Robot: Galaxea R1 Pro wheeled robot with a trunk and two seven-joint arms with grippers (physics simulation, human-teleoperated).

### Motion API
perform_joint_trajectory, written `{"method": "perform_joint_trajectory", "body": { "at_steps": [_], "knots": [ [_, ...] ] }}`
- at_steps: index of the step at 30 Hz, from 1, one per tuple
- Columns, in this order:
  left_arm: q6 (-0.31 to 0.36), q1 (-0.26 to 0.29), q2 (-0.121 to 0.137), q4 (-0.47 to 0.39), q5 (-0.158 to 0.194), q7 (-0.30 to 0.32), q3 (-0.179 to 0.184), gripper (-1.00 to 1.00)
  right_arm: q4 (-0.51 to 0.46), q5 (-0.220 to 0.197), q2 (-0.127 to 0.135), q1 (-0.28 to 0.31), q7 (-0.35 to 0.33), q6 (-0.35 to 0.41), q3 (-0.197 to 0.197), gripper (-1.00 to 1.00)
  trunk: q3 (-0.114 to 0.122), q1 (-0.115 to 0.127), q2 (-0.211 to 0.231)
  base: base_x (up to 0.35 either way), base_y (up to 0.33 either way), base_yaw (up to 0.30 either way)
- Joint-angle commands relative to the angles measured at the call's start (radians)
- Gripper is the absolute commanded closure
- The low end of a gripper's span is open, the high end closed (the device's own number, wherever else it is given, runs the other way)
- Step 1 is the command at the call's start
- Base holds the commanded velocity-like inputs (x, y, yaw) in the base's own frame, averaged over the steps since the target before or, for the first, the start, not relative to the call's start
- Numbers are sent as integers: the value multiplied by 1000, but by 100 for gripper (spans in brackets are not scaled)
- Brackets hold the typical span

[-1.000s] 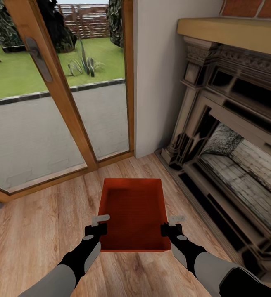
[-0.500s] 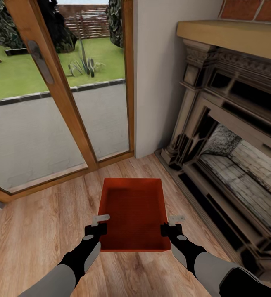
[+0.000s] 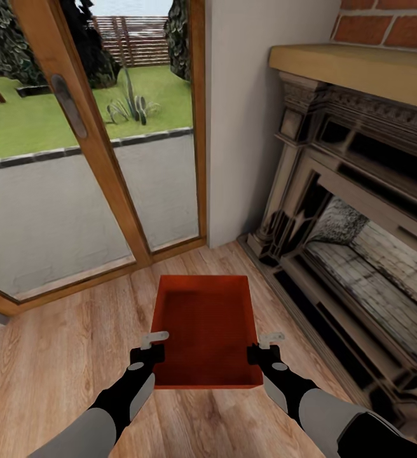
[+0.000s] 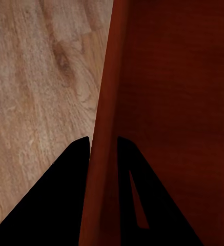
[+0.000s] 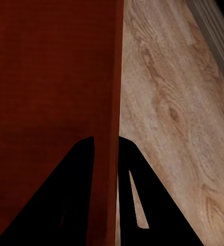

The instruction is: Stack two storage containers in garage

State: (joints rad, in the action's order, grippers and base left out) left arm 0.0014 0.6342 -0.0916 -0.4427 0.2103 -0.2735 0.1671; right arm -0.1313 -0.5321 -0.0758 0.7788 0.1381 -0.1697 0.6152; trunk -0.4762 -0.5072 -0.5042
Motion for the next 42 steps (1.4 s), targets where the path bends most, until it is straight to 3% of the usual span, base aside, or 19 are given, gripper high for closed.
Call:
{"method": "perform_joint_trajectory", "body": {
  "at_steps": [1,10,42],
  "knots": [
    [0,1,-7,-4,-5,-9,1,100,4,-20,-5,0,1,-4,6,100,4,3,6,0,0,0],
    [0,1,-7,-4,-5,-11,1,100,4,-24,-5,0,1,-4,5,100,46,38,69,0,0,0],
    [0,1,-8,-4,-6,-19,2,100,4,-27,-5,0,2,-4,4,100,96,38,69,0,0,0]
  ]
}}
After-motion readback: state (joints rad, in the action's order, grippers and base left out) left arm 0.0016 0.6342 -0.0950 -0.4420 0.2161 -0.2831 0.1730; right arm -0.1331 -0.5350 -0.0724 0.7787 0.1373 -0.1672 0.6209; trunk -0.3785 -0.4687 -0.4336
